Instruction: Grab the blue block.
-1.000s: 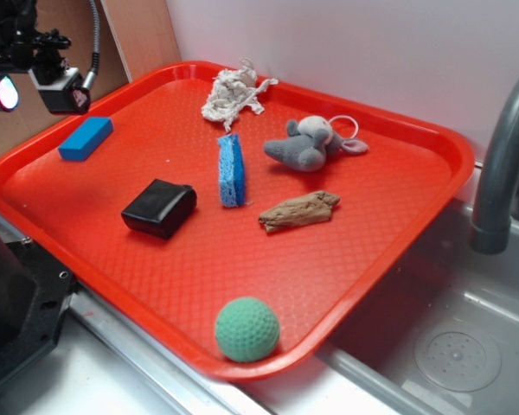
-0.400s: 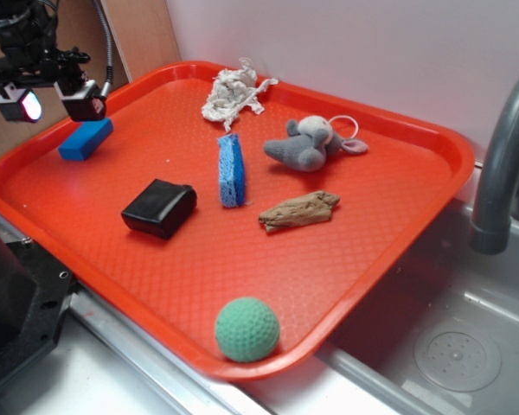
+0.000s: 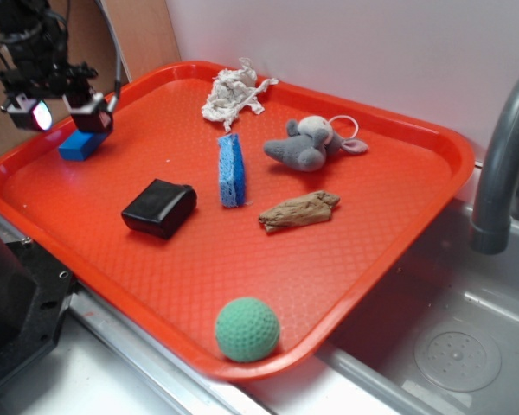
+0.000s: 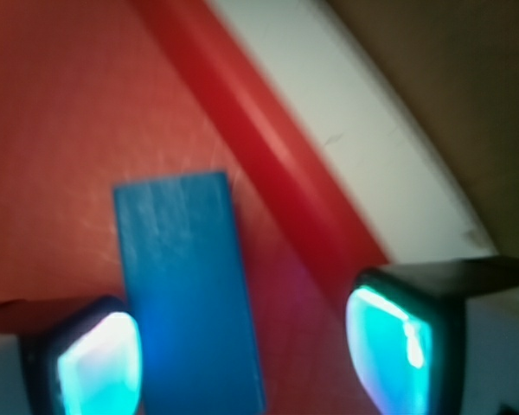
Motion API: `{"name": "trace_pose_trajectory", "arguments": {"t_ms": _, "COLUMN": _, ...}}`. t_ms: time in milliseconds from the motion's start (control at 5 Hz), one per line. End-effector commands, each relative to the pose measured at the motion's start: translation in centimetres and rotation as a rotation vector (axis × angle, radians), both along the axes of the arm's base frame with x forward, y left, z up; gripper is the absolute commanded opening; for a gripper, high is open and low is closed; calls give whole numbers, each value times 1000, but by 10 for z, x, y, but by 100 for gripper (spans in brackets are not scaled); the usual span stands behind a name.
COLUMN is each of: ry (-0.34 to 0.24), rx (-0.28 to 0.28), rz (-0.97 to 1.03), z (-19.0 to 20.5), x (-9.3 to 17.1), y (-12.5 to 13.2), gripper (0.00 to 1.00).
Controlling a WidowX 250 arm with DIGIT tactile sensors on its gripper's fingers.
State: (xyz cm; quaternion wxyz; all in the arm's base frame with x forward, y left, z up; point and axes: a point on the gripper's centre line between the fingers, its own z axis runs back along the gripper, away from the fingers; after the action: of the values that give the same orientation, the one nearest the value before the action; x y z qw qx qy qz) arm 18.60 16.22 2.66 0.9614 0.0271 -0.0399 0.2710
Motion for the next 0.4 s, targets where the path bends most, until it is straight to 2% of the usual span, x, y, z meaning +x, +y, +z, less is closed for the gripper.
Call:
{"name": "trace_pose_trajectory", "arguments": {"t_ms": 0, "ry": 23, "rx": 0, "rz": -89, "z": -12, "x": -11, "y": -40, "gripper": 100}}
{"name": "trace_pose_trajectory", "arguments": {"t_ms": 200, "ry": 25, "rx": -27, "rz": -134, "z": -16, "x": -9, "y": -54, "gripper": 100}}
